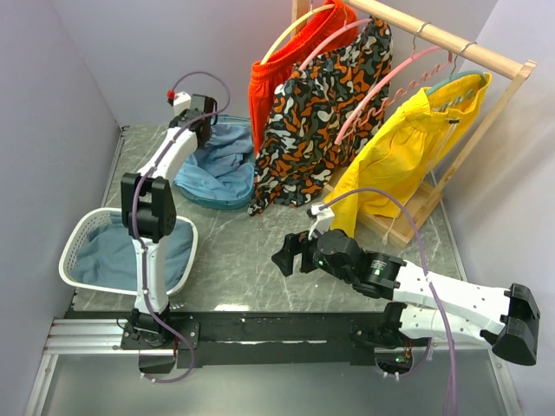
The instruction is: Place the shorts on the hanger
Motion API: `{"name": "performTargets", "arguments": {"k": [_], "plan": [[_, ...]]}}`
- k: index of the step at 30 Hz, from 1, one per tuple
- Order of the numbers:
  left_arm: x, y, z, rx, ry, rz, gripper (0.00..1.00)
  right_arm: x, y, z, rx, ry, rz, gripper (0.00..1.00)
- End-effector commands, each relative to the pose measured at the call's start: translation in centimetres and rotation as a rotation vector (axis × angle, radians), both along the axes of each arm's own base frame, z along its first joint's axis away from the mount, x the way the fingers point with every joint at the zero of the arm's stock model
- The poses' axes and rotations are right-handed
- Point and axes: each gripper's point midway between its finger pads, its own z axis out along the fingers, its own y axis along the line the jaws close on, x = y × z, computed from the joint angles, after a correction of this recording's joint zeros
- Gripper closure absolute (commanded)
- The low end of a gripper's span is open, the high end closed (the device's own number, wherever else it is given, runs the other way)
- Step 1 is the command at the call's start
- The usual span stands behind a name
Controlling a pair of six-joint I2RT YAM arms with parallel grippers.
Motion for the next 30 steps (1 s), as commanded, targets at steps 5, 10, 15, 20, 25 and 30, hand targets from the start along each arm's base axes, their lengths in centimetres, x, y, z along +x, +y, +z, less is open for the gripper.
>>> {"name": "performTargets", "arguments": {"k": [5, 10, 15, 20, 25, 30], "plan": [[-1.8, -1.3, 20.4, -0.085, -0.401, -0.127, 0.99, 1.1, -0.7, 4.6, 0.056, -0.095, -0.051, 0.01], [-4.9, -2.6, 27.8, -0.093, -0.541, -0.237, 0.99, 1.3, -0.8, 5.5, 0.05, -0.106, -0.055, 0.0], [-11.2, -3.2, 36.7, -0.091, -0.719, -0.313, 0.99, 1.7, -1.2, 7.9, 0.064, -0.146, -0.065, 0.0], [-18.1, -7.4, 43.1, -0.077, -0.856, -0.476, 0.99, 2.4, -1.8, 10.8, 0.082, -0.189, -0.093, 0.0], [-23.0, -9.0, 46.2, -0.123, -0.937, -0.575, 0.99, 3.0, -2.4, 13.0, 0.094, -0.222, -0.119, 0.0], [-26.7, -10.0, 47.9, -0.188, -0.97, -0.678, 0.99, 3.5, -3.4, 14.7, 0.097, -0.241, -0.157, 0.0]]}}
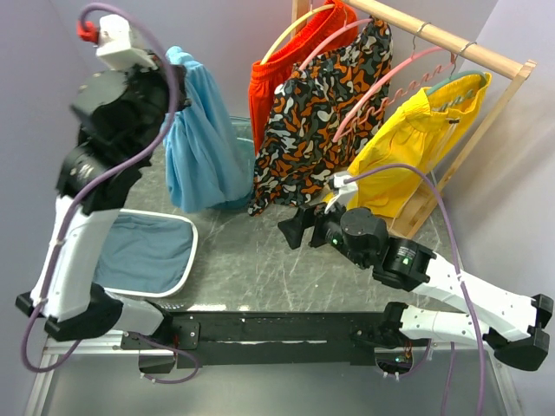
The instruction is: Place the shorts on the hanger
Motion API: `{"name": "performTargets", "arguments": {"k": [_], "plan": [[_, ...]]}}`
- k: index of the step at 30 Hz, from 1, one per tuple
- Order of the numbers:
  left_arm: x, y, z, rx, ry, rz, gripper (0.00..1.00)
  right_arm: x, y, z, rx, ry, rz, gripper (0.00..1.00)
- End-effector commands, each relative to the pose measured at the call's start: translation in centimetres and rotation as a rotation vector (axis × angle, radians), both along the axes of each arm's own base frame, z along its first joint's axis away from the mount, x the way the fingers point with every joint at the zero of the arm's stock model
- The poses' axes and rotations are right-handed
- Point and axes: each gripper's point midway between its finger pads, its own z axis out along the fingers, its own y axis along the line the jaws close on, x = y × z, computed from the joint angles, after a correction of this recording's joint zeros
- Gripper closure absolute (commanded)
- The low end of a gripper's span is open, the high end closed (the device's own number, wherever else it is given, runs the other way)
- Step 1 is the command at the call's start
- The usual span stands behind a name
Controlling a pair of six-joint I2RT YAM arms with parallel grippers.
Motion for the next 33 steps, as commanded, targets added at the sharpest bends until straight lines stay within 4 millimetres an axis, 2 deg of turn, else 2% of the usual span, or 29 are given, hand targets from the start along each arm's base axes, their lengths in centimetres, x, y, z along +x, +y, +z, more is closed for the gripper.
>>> {"name": "performTargets", "arguments": {"k": [1, 3, 4, 6, 7, 8, 9, 10, 12, 13, 14, 15, 16, 17, 18, 19, 21, 22, 23, 25, 26, 29, 30, 32, 33], "plan": [[-3.8, -0.1, 4.3, -0.049, -0.113, -0.105, 0.99, 0.7, -1.7, 3.2, 0.024, -0.053, -0.059, 0.0], [-4.8, -2.7, 3.0, -0.049, -0.068, -0.245, 0.99, 0.9, -2.5, 3.4, 0.026, -0.048, -0.097, 0.0], [-4.6, -4.3, 0.7, -0.031, -0.012, -0.304, 0.99, 0.9, -2.8, 3.4, 0.031, -0.047, -0.107, 0.0], [-6.0, -7.1, -1.9, -0.044, 0.056, -0.439, 0.99, 1.1, -3.7, 2.7, 0.03, -0.034, -0.14, 0.0], [-5.5, -8.8, -6.2, -0.013, 0.151, -0.474, 0.99, 1.1, -3.9, 2.5, 0.035, -0.03, -0.152, 0.0], [-7.3, -10.1, -7.5, -0.037, 0.18, -0.556, 0.99, 1.1, -4.1, 1.7, 0.034, -0.012, -0.163, 0.0], [-7.9, -11.2, -8.9, -0.053, 0.196, -0.598, 0.99, 1.2, -4.9, 1.4, 0.037, -0.009, -0.191, 0.0], [-8.5, -12.2, -13.9, -0.027, 0.293, -0.631, 0.99, 1.1, -5.3, 0.3, 0.022, 0.005, -0.205, 0.0], [-11.3, -14.9, -18.7, -0.042, 0.401, -0.739, 0.99, 1.0, -6.2, -0.6, 0.042, 0.018, -0.242, 0.0], [-12.3, -15.7, -24.2, -0.008, 0.505, -0.759, 0.99, 0.9, -6.5, -2.1, 0.026, 0.033, -0.248, 0.0], [-14.4, -17.0, -26.5, -0.013, 0.57, -0.808, 0.98, 0.7, -6.5, -2.6, 0.032, 0.043, -0.25, 0.0], [-15.4, -17.3, -29.0, -0.005, 0.63, -0.818, 0.82, 0.7, -6.6, -2.9, 0.044, 0.04, -0.249, 0.0], [-16.4, -17.1, -33.1, 0.022, 0.715, -0.809, 0.72, 0.5, -6.4, -4.4, 0.023, 0.056, -0.237, 0.0], [-17.4, -17.0, -34.9, 0.011, 0.768, -0.797, 0.67, 0.5, -6.4, -5.0, 0.013, 0.056, -0.234, 0.0], [-17.2, -16.3, -36.4, 0.014, 0.789, -0.741, 0.49, 0.7, -6.1, -5.8, -0.006, 0.065, -0.238, 0.0], [-17.5, -15.1, -38.0, 0.013, 0.82, -0.693, 0.4, 0.7, -6.1, -6.9, -0.032, 0.08, -0.24, 0.0], [-17.2, -12.9, -39.0, -0.023, 0.862, -0.566, 0.37, 1.0, -5.3, -8.2, -0.075, 0.097, -0.23, 0.0], [-16.0, -11.1, -38.2, -0.055, 0.815, -0.453, 0.35, 1.1, -5.0, -8.9, -0.09, 0.102, -0.221, 0.0], [-15.9, -9.9, -38.5, -0.077, 0.832, -0.384, 0.35, 1.2, -4.7, -9.3, -0.095, 0.106, -0.214, 0.0], [-14.5, -8.1, -37.5, -0.099, 0.785, -0.265, 0.35, 1.6, -3.9, -10.2, -0.113, 0.115, -0.212, 0.01], [-14.3, -7.6, -37.6, -0.097, 0.793, -0.227, 0.36, 1.7, -3.6, -10.4, -0.122, 0.117, -0.209, 0.01], [-13.1, -7.3, -38.3, -0.009, 0.806, -0.142, 0.37, 2.3, -3.0, -12.7, -0.188, 0.149, -0.222, 0.06], [-12.5, -7.5, -37.7, 0.001, 0.786, -0.127, 0.37, 2.4, -3.0, -13.1, -0.2, 0.159, -0.229, 0.08], [-11.0, -8.1, -38.6, 0.082, 0.806, -0.1, 0.38, 2.3, -3.1, -14.3, -0.213, 0.181, -0.239, 0.11], [-10.3, -8.9, -37.9, 0.083, 0.804, -0.112, 0.39, 2.1, -3.1, -14.7, -0.217, 0.188, -0.233, 0.12]]}}
